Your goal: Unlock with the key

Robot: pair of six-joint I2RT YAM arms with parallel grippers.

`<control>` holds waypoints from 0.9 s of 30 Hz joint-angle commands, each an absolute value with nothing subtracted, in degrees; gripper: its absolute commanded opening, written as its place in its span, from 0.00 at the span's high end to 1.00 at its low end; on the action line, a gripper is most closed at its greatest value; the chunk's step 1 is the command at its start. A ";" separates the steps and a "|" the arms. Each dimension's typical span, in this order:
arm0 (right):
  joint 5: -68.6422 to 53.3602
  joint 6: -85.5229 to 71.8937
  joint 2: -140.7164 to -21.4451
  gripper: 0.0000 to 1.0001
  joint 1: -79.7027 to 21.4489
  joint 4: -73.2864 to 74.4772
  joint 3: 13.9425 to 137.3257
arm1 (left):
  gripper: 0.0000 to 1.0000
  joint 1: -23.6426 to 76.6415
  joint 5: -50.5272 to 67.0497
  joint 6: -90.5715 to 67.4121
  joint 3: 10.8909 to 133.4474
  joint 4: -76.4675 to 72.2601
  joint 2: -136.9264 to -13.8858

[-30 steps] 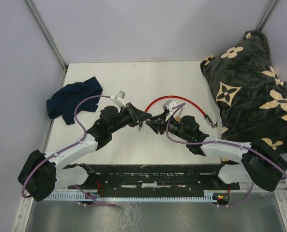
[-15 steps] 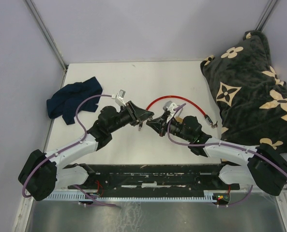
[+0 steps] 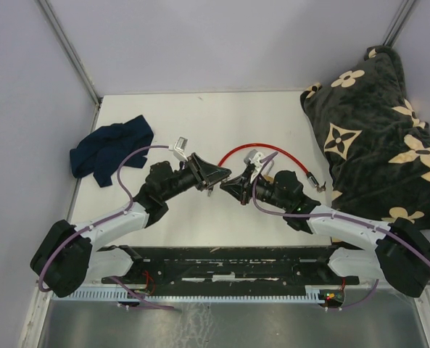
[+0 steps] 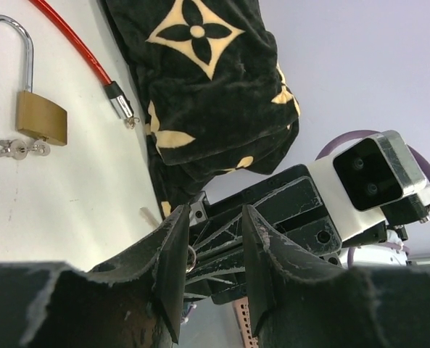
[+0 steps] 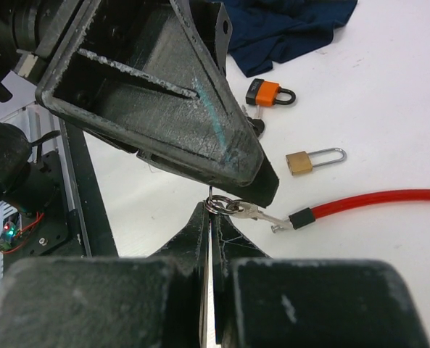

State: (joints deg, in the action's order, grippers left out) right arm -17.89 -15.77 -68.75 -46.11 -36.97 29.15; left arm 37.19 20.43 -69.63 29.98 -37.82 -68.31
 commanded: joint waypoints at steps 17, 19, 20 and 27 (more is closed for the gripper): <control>-30.89 -1.23 -77.75 0.98 -43.40 32.13 65.27 | 0.35 31.53 22.71 -74.71 29.08 -20.27 -67.44; -29.79 1.92 -80.23 0.98 -43.49 40.69 68.07 | 0.34 31.25 21.54 -74.02 29.10 -17.94 -67.00; -27.89 3.34 -80.89 0.98 -43.55 43.18 69.27 | 0.34 31.25 21.36 -73.92 29.05 -17.36 -67.05; -22.91 4.95 -82.04 0.98 -43.59 49.62 71.71 | 0.34 31.20 21.39 -73.65 29.10 -15.55 -68.85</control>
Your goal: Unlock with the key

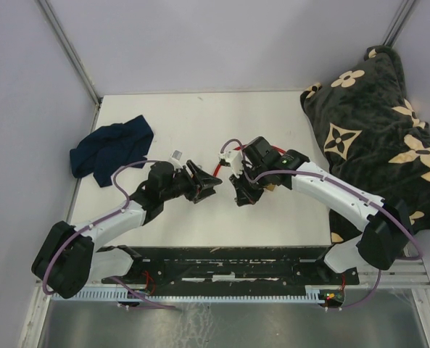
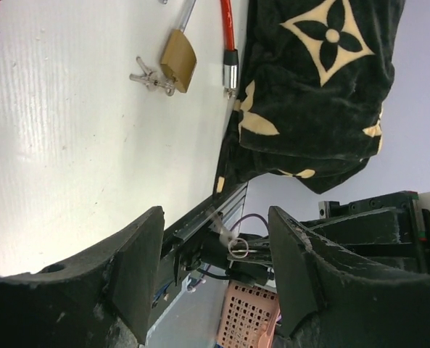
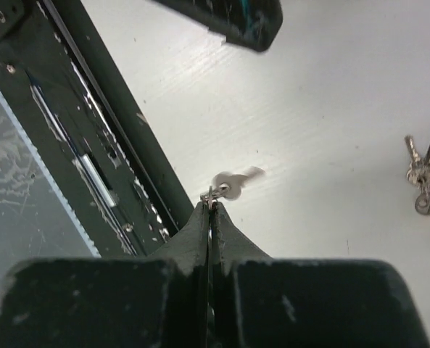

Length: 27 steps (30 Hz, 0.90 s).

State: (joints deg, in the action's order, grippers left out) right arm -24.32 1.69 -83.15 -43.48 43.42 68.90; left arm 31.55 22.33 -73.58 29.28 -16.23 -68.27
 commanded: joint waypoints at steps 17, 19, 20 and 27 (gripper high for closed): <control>-23.85 0.79 -82.43 0.98 -43.76 33.99 67.02 | 0.28 33.02 28.72 -85.06 29.30 -22.00 -74.11; -23.91 0.79 -82.49 0.98 -43.88 32.65 66.59 | 0.28 33.21 29.60 -86.57 29.14 -23.22 -75.02; -23.91 0.79 -82.59 0.98 -43.88 32.27 66.47 | 0.27 33.26 29.96 -86.91 29.14 -23.40 -75.52; -25.02 -0.26 -83.18 0.98 -44.12 29.44 65.56 | 0.27 34.13 30.23 -89.95 28.27 -27.68 -77.41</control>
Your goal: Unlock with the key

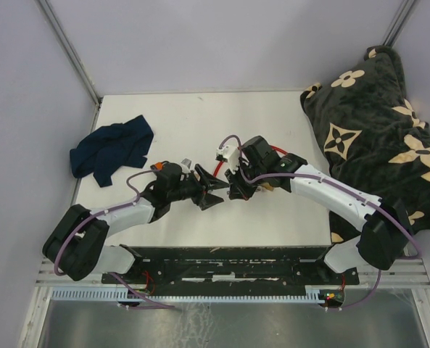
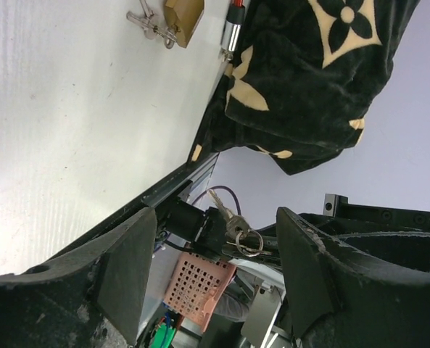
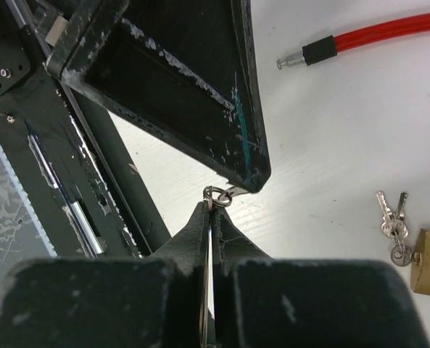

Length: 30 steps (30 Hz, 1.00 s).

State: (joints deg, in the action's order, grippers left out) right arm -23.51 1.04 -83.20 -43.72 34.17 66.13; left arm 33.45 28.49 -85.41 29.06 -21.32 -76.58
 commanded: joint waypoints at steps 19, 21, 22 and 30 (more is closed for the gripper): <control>-27.69 -7.77 -80.53 0.98 -45.09 17.07 58.04 | 0.58 35.09 25.60 -94.42 24.56 -33.76 -76.95; -28.29 -8.13 -79.90 0.98 -45.09 16.64 57.08 | 0.68 35.07 25.04 -93.91 24.27 -33.71 -76.70; -28.35 -8.22 -79.63 0.98 -45.09 16.59 56.54 | 0.72 35.09 24.76 -93.50 24.15 -33.62 -76.50; -29.18 -8.07 -76.56 0.97 -45.18 15.61 52.84 | 0.97 35.04 20.75 -87.34 24.04 -32.98 -73.91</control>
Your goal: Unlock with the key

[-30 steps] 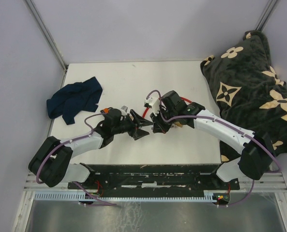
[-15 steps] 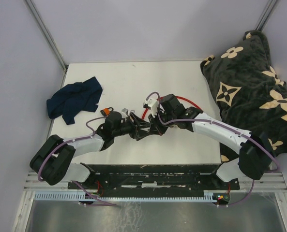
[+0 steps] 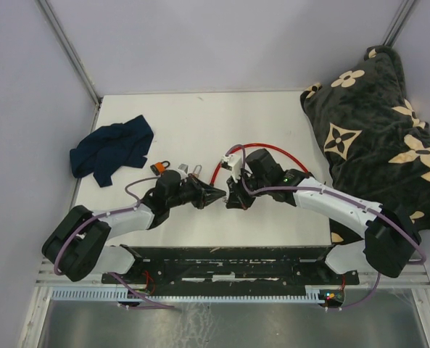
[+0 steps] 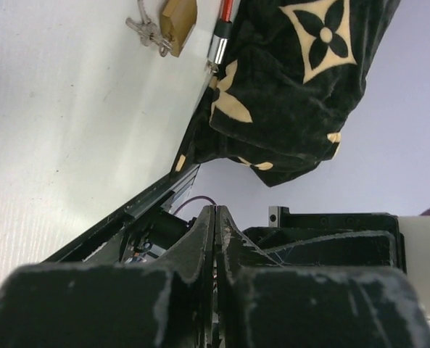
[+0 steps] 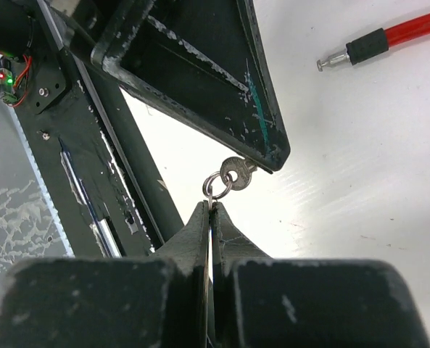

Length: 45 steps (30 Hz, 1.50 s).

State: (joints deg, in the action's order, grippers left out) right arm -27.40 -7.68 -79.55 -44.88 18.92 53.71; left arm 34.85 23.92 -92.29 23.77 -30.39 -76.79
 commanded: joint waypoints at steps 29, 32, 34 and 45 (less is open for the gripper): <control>0.65 16.34 -57.36 0.44 -54.68 -26.29 33.45 | 0.97 45.60 -14.31 -36.84 38.29 -12.25 -53.61; 5.33 19.44 -59.17 0.47 -57.20 -32.05 33.41 | 0.97 48.46 -19.71 -36.39 39.87 -10.82 -53.88; 7.56 21.08 -60.90 0.49 -58.80 -36.57 32.94 | 0.97 49.78 -22.11 -36.35 41.25 -9.43 -54.58; 15.37 27.36 -70.81 0.52 -64.19 -47.42 35.01 | 0.97 53.30 -28.64 -41.64 44.21 -6.26 -56.61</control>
State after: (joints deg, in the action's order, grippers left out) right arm 10.07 23.59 -68.58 -62.61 -40.05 32.86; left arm 52.75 -24.49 -40.01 40.97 -6.92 -55.90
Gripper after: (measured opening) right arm 0.487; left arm 0.036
